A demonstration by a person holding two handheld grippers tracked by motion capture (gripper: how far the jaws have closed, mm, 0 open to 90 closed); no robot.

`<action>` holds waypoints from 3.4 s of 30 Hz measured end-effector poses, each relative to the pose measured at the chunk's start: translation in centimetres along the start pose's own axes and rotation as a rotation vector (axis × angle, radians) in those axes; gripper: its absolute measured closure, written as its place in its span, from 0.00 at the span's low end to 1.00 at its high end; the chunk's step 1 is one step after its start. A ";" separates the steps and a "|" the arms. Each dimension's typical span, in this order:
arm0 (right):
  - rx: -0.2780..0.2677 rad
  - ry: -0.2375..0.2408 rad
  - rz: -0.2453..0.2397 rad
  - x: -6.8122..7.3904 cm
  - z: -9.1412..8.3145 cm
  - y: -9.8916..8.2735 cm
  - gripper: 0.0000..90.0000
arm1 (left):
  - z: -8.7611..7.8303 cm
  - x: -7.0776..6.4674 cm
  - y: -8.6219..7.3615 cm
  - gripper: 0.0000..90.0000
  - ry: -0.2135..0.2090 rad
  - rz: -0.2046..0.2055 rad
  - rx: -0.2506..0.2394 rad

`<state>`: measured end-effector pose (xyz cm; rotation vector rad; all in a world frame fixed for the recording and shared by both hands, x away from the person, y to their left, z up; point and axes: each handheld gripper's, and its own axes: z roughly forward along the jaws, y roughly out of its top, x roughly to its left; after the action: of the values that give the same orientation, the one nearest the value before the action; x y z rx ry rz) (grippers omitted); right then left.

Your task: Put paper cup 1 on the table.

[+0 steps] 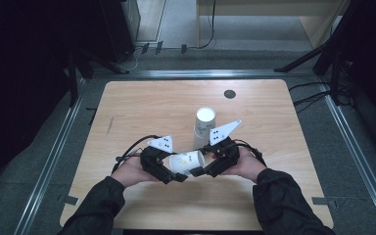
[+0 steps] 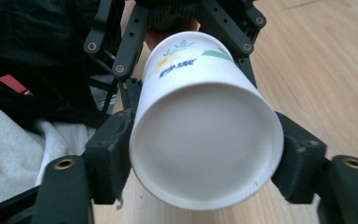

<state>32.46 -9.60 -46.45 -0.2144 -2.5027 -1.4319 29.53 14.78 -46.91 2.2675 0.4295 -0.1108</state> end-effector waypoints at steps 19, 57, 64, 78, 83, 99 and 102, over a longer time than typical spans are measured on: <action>0.066 -0.110 -0.011 0.1 -1.0 -1.2 0.31 | -2.9 0.5 3.3 0.27 0.049 0.066 0.163; 0.153 -0.117 -0.035 -0.1 2.0 -1.8 0.37 | 3.4 0.6 4.8 0.27 0.034 0.132 0.575; 0.148 -0.129 -0.053 0.0 1.9 -1.7 0.39 | 3.1 0.7 4.8 0.27 0.031 0.156 0.556; 0.103 -0.128 -0.046 0.1 0.5 -1.4 0.39 | 1.4 0.8 4.3 0.14 0.041 0.158 0.403; 0.073 -0.130 -0.041 0.3 -0.2 -1.3 0.39 | 0.7 0.9 3.8 0.14 0.040 0.120 0.339; 0.029 -0.107 -0.039 0.1 -1.2 -0.9 0.39 | -1.4 0.8 1.7 0.15 0.037 0.002 0.180; 0.033 -0.095 -0.037 0.0 -1.2 -0.7 0.39 | -1.5 0.7 1.4 0.15 0.038 -0.013 0.152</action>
<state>32.43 -10.96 -46.47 -0.2358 -2.6170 -1.4252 30.54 15.21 -45.08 2.4198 0.4705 -0.1101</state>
